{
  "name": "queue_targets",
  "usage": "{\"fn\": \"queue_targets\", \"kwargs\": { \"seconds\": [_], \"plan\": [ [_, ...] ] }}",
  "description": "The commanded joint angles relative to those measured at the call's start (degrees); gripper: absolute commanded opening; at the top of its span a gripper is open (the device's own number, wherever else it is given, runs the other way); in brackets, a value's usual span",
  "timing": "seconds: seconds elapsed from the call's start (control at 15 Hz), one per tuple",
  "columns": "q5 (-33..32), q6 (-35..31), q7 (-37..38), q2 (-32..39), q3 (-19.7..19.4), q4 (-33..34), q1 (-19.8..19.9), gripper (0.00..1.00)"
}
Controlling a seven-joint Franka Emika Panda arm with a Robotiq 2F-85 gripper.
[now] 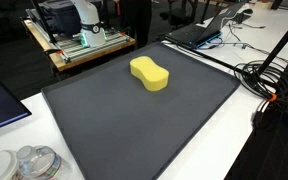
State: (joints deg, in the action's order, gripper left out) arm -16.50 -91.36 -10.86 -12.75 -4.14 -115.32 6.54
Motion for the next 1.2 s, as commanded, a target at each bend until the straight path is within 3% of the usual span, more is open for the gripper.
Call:
{"fn": "queue_targets", "kwargs": {
  "seconds": [0.0,0.27,0.73,1.13],
  "plan": [
    [-0.1,0.2,0.1,0.0,-0.7,0.2,-0.7,1.00],
    [-0.1,0.2,0.1,0.0,-0.7,0.2,-0.7,1.00],
    [6.5,-1.4,-3.0,5.2,-0.3,0.2,-3.6,1.00],
    [12.1,-5.9,-12.5,11.6,-2.4,1.5,-2.0,1.00]
  ]
}}
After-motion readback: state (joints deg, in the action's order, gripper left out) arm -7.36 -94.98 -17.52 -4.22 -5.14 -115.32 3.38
